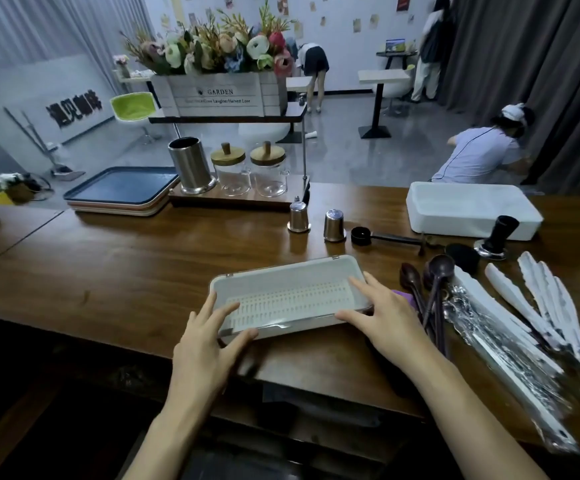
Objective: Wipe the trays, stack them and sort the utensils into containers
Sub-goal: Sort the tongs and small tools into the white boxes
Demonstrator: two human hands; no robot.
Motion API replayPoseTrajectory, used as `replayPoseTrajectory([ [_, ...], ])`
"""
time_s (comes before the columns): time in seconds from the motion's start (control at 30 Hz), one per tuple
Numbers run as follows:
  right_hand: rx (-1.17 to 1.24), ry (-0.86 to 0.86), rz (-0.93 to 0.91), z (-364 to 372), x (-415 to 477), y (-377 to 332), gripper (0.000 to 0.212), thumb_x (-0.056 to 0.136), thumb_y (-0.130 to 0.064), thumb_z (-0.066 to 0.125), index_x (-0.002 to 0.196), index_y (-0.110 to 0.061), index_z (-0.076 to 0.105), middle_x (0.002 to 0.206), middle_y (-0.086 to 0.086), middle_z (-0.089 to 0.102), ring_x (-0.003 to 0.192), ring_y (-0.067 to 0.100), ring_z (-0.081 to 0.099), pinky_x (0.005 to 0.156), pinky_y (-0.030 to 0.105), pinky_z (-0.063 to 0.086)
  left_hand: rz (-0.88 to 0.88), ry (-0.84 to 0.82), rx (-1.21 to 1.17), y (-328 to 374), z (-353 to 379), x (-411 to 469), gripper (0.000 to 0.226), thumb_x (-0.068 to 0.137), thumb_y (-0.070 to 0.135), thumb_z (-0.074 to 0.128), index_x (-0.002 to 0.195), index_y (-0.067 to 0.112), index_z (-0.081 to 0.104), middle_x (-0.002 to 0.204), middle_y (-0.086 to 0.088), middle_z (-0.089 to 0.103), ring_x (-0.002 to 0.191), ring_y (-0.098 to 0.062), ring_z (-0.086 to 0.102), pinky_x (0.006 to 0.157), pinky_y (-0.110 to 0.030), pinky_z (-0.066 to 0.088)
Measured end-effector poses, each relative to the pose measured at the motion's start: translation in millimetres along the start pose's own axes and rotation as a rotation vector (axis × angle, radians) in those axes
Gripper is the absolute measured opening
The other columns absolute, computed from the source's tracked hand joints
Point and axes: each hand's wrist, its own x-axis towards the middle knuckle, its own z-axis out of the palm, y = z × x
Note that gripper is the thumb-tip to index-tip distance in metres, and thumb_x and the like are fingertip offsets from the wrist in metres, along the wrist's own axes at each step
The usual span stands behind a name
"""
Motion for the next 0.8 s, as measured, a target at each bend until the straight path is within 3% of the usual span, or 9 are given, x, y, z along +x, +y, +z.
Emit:
replayPoseTrajectory([
  [0.13, -0.055, 0.004, 0.017, -1.6, 3.7, -2.3, 0.061, 0.091, -0.044, 0.069, 0.147, -0.03, 0.049, 0.163, -0.007, 0.027, 0.146, 0.02, 0.034, 0.117, 0.04, 0.029, 0.14, 0.054, 0.022, -8.5, 4.8, -11.0, 0.054, 0.085, 0.067, 0.066, 0.127, 0.035, 0.07, 0.153, 0.008, 0.049, 0.131, -0.029, 0.058, 0.088, -0.047, 0.057],
  [0.23, -0.108, 0.147, 0.083, 2.4, 11.2, -7.3, 0.044, 0.094, -0.042, 0.066, 0.137, -0.033, 0.061, 0.16, -0.005, 0.035, 0.143, 0.024, 0.04, 0.116, 0.048, 0.033, 0.292, 0.041, 0.02, -14.2, -1.1, -13.3, 0.052, 0.087, 0.066, 0.055, 0.124, 0.034, 0.073, 0.141, 0.004, 0.061, 0.141, -0.027, 0.047, 0.103, -0.046, 0.05],
  [0.37, -0.154, 0.319, 0.103, 27.5, 3.8, -22.3, 0.036, 0.094, -0.036, 0.067, 0.129, -0.025, 0.067, 0.148, 0.001, 0.048, 0.13, 0.024, 0.049, 0.103, 0.041, 0.042, 0.429, -0.081, -0.023, -32.9, -12.0, -0.6, 0.045, 0.09, 0.063, 0.055, 0.125, 0.04, 0.071, 0.133, 0.007, 0.056, 0.149, -0.023, 0.034, 0.116, -0.052, 0.037],
  [0.47, -0.063, 0.343, 0.094, 52.2, -12.0, -37.4, 0.044, 0.094, -0.031, 0.068, 0.136, -0.02, 0.062, 0.15, 0.0, 0.046, 0.133, 0.021, 0.048, 0.105, 0.036, 0.042, 0.457, -0.133, -0.033, -40.0, -14.0, 13.7, 0.043, 0.091, 0.066, 0.053, 0.125, 0.044, 0.069, 0.13, 0.012, 0.051, 0.142, -0.022, 0.042, 0.117, -0.057, 0.033],
  [0.6, 0.084, 0.33, 0.035, 82.1, -32.9, -56.3, 0.063, 0.096, -0.027, 0.067, 0.153, -0.024, 0.04, 0.163, -0.006, 0.028, 0.148, 0.01, 0.029, 0.113, 0.02, 0.025, 0.528, -0.06, 0.015, -37.3, -6.1, 32.3, 0.053, 0.087, 0.067, 0.057, 0.124, 0.033, 0.073, 0.123, 0.007, 0.056, 0.11, -0.017, 0.057, 0.1, -0.041, 0.045],
  [0.67, 0.131, 0.308, 0.076, 90.3, -41.1, -63.1, 0.068, 0.098, -0.027, 0.064, 0.157, -0.026, 0.031, 0.159, -0.004, 0.036, 0.144, 0.009, 0.035, 0.107, 0.012, 0.026, 0.539, -0.025, 0.027, -31.6, 0.2, 35.9, 0.057, 0.084, 0.069, 0.059, 0.122, 0.03, 0.073, 0.122, 0.002, 0.06, 0.104, -0.02, 0.059, 0.09, -0.044, 0.052],
  [0.73, 0.166, 0.268, 0.118, 95.3, -46.1, -67.9, 0.067, 0.1, -0.027, 0.06, 0.158, -0.028, 0.027, 0.152, -0.004, 0.047, 0.138, 0.01, 0.043, 0.1, 0.01, 0.031, 0.561, -0.024, 0.034, -26.4, 5.4, 35.6, 0.06, 0.083, 0.073, 0.058, 0.122, 0.03, 0.073, 0.125, 0.0, 0.062, 0.105, -0.021, 0.06, 0.09, -0.045, 0.052],
  [0.8, 0.21, 0.257, 0.134, 97.7, -48.1, -69.6, 0.066, 0.102, -0.026, 0.057, 0.158, -0.032, 0.024, 0.154, -0.005, 0.045, 0.14, 0.009, 0.041, 0.109, 0.016, 0.033, 0.612, -0.033, 0.026, -24.1, 8.4, 34.9, 0.061, 0.085, 0.075, 0.055, 0.123, 0.03, 0.072, 0.13, 0.0, 0.061, 0.105, -0.019, 0.06, 0.092, -0.044, 0.05],
])
